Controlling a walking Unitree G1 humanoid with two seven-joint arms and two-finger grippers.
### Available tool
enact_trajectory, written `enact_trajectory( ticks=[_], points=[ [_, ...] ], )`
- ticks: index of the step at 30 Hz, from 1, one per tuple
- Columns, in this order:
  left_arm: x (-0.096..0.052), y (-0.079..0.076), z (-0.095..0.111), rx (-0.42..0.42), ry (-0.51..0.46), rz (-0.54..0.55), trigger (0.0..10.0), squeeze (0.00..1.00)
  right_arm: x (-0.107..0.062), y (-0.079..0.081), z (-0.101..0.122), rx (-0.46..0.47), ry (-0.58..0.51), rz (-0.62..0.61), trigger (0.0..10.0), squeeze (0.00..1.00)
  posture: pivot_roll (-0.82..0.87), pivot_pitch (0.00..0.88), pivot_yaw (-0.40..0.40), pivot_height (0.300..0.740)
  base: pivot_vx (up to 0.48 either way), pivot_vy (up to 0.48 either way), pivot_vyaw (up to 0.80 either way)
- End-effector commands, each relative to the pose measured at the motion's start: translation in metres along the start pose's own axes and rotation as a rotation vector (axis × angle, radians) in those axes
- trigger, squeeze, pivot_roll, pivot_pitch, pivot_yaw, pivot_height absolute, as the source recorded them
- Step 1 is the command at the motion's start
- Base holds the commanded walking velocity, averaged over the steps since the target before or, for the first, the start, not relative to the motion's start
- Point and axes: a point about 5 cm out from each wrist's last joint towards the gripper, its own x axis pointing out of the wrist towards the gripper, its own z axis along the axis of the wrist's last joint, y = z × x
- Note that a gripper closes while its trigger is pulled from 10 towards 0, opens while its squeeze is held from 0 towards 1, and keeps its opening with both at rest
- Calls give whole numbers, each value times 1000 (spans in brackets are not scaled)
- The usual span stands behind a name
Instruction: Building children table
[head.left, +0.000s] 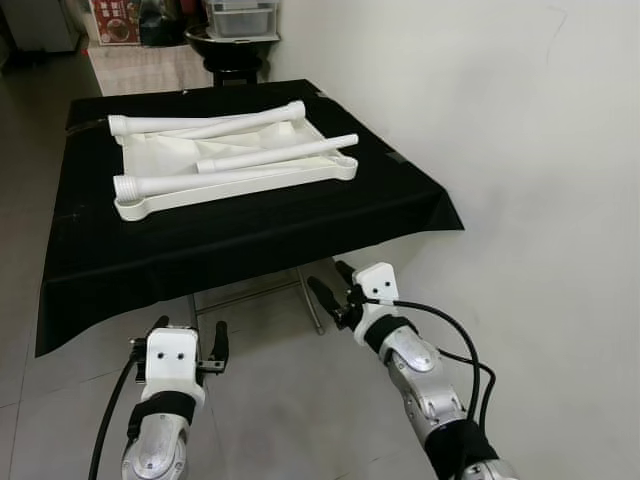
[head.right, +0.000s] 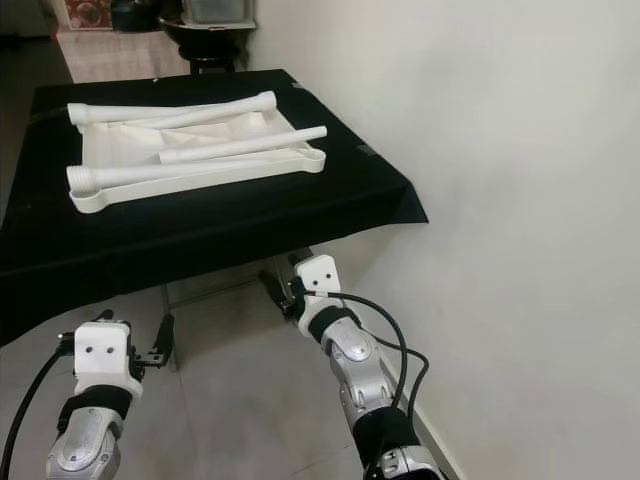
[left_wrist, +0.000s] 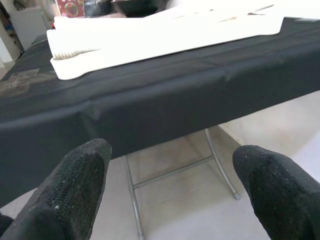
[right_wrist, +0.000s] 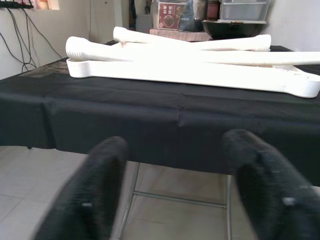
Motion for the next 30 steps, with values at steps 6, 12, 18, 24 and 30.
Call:
enact_trajectory(
  ticks=[6, 12, 18, 24, 30],
  points=[
    [2, -2, 5, -33, 2, -7, 10000, 0, 2, -7, -2, 21, 42, -26, 10000, 988, -104, 0, -70, 740, 0, 0, 0],
    [9, -1, 19, -46, -48, -33, 10000, 0, 14, -16, 13, -11, 39, -59, 10000, 0, -98, 0, -68, 740, 205, 0, 267],
    [14, -1, 26, -43, -62, -54, 10000, 0, 21, -13, 25, -32, -5, -50, 10000, 0, -94, 0, -65, 740, 376, 0, 531],
    [18, -4, 31, -39, -76, -82, 10000, 0, 21, -11, 28, -5, -25, -16, 10000, 0, -92, 0, -66, 740, 381, 0, 225],
    [19, -10, 34, -34, -81, -116, 10000, 0, 22, -4, 25, -8, -19, -9, 10000, 0, -93, 0, -62, 740, 374, 0, 0]
  ],
)
